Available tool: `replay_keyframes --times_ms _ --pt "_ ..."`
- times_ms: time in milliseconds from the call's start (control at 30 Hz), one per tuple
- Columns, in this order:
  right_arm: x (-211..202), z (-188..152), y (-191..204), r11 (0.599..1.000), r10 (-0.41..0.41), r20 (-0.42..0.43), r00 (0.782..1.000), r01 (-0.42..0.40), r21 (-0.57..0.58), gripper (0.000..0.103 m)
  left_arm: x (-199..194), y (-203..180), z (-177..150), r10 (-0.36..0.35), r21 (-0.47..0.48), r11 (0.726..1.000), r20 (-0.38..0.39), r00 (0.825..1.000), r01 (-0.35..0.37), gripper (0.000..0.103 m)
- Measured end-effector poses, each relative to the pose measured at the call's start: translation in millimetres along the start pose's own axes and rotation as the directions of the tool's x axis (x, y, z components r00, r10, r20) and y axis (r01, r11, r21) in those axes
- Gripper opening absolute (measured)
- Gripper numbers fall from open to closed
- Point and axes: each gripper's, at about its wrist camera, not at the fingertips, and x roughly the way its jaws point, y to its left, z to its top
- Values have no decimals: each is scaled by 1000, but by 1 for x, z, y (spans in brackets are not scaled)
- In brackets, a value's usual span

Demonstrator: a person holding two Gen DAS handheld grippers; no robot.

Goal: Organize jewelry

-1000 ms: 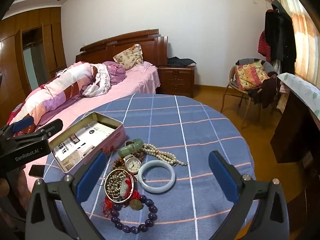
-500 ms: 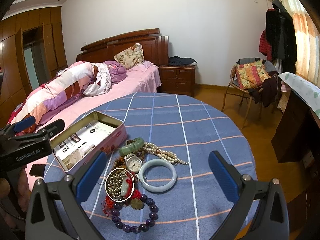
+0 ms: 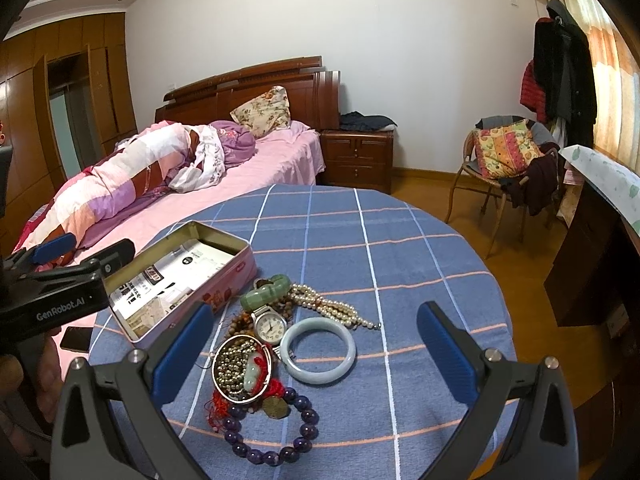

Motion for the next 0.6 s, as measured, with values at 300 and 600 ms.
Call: replay_keyframes --times_ms 300,600 --pt "0 0 1 1000 2 -1 1000 -2 -1 103 0 1 -1 -2 1 1000 -2 1000 2 102" --pt "1 -1 3 1000 4 -5 1000 -4 -4 103 0 0 -1 -1 1 1000 -4 1000 1 102"
